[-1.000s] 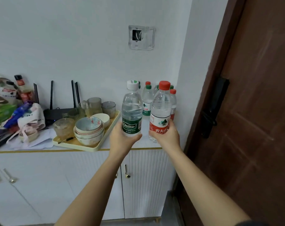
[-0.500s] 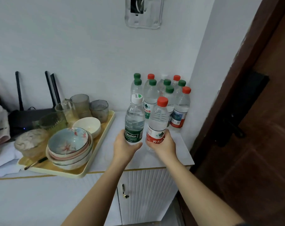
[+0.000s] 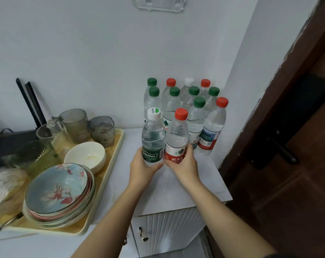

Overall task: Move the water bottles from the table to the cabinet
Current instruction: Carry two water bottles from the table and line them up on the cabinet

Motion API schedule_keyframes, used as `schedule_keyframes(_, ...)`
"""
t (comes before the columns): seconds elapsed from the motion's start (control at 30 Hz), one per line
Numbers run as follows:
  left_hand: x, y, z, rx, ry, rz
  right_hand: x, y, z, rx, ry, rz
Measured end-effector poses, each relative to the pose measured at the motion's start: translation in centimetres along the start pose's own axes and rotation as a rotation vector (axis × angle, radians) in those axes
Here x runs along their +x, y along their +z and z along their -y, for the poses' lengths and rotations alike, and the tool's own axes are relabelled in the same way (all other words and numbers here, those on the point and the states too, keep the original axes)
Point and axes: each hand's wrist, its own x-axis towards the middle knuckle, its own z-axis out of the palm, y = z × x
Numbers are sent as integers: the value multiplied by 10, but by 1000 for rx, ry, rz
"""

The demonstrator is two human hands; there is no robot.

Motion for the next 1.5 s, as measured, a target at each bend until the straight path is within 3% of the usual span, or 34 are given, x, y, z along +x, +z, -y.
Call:
schedule_keyframes(0.4,22,15,10,-36,10,-18,16,9,-14,-138,-143,-176)
schedule_keyframes(0.9,46,22,14,-81,40,0,31,9,-22,-165,-260,-221)
schedule_keyframes(1.03,43,19,5,-174,55,4,32,-10,-20,-165,-276,-420)
schedule_keyframes(1.17,43,27,-10,-248,125,-70,35,-24,-26,-137,-145,-593)
schedule_keyframes(1.33,43,45,-16,-272,176,-153,55,-26,-38,137,-50,-379)
schedule_keyframes(1.5,50,50,-11,-288,165,-153,68,-22,-43,177,-57,-371)
